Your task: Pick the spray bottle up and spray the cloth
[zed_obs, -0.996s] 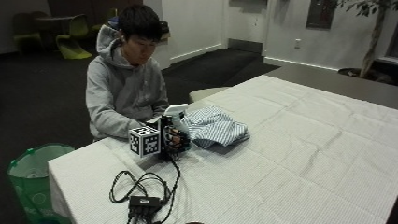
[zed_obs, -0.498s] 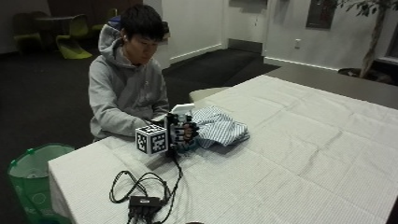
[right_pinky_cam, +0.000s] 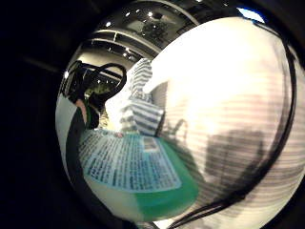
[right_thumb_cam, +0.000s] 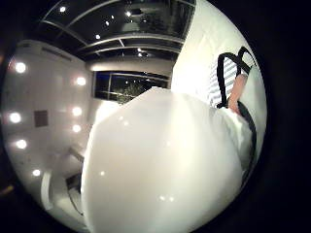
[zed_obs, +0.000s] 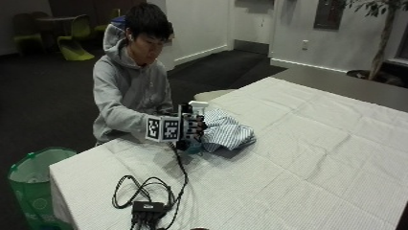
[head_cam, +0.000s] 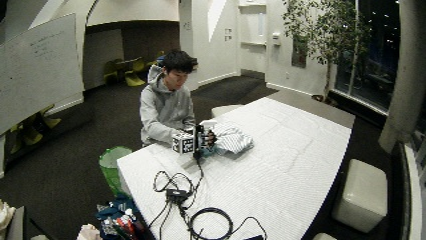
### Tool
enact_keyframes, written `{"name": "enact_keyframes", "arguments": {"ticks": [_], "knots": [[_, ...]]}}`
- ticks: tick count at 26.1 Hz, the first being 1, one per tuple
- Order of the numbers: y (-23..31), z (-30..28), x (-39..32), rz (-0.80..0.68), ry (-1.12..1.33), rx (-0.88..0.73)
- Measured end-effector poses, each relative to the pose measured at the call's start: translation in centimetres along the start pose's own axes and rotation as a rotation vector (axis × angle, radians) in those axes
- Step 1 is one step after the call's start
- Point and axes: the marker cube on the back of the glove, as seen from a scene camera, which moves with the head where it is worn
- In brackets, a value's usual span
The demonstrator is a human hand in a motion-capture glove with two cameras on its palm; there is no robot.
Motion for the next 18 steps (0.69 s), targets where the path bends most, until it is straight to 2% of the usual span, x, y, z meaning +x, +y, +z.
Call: {"name": "enact_keyframes", "arguments": {"ticks": [5,11,18], "knots": [[-2.1,-0.2,-5.8,-0.1,0.268,-0.132],[-4.5,0.9,-13.0,-0.154,0.752,-0.34],[-3.6,5.5,-11.4,-0.135,1.057,-0.56]]}}
